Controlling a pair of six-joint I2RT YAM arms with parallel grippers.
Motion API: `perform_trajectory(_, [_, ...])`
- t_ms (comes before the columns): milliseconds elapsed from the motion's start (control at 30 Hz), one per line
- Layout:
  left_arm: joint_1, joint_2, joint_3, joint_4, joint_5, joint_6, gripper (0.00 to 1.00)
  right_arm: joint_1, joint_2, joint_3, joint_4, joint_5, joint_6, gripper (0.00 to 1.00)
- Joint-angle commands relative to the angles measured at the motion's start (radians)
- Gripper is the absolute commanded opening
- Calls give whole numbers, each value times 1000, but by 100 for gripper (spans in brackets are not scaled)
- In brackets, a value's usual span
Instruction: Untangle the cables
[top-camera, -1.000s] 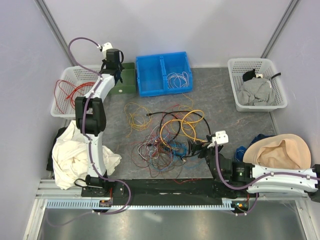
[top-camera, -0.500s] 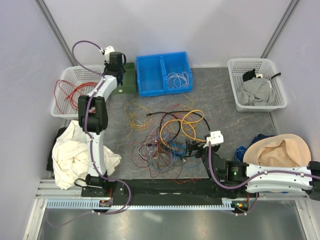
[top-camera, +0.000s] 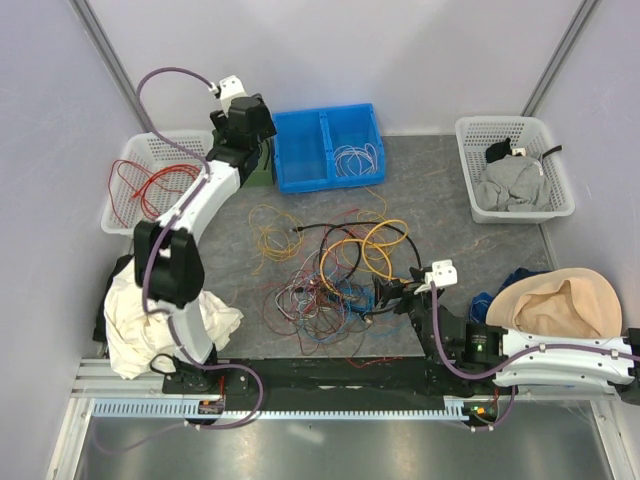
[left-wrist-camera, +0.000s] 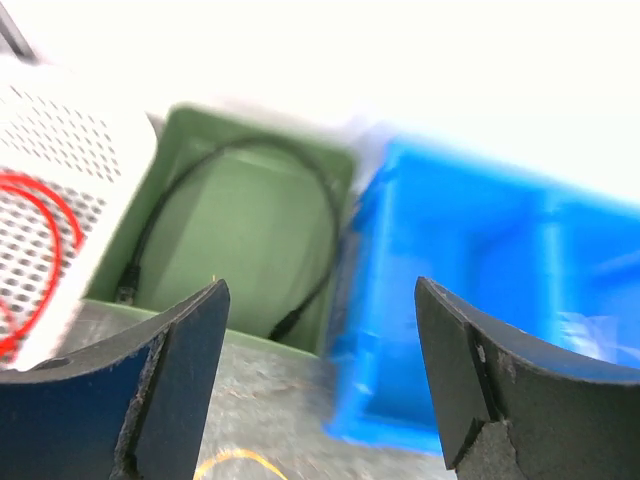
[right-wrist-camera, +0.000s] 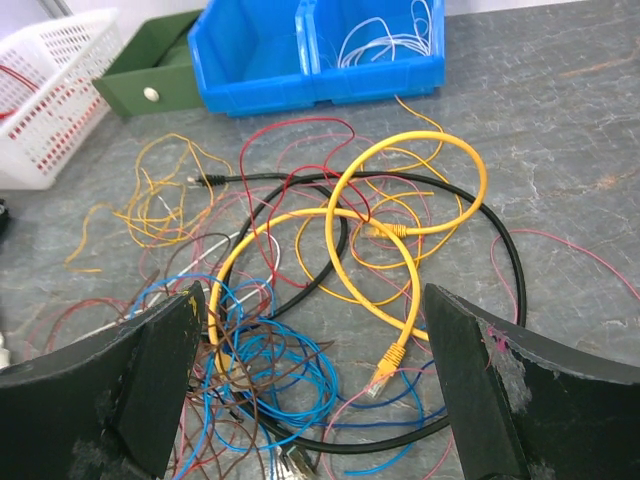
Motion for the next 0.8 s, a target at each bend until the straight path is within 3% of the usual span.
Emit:
perform_trajectory(0, [-76,-224,-139,30,-105,12,82,-3,-54,41,19,-8,-28,98])
perform_trajectory(200, [-292,-457,-429,-28,-95,-107,69,-3,-83,67,-19,1,-50,98])
perform_trajectory(333, [-456,-491,-571,-92,-32,-190,66,-1,-103,74,-57,3,-26,98])
perform_trajectory(500, [-533,-522,-738,-37,53,-255,66,-2,-135,64,-108,3,13,98])
perform_trajectory(600, [-526,-491,-746,-14,25,-247,70,-3,-147,52,-120,4,40,98])
perform_trajectory(767, [-487,-362,-622,-91,56,-245,71,-3,-148,60,-161,6,85,98])
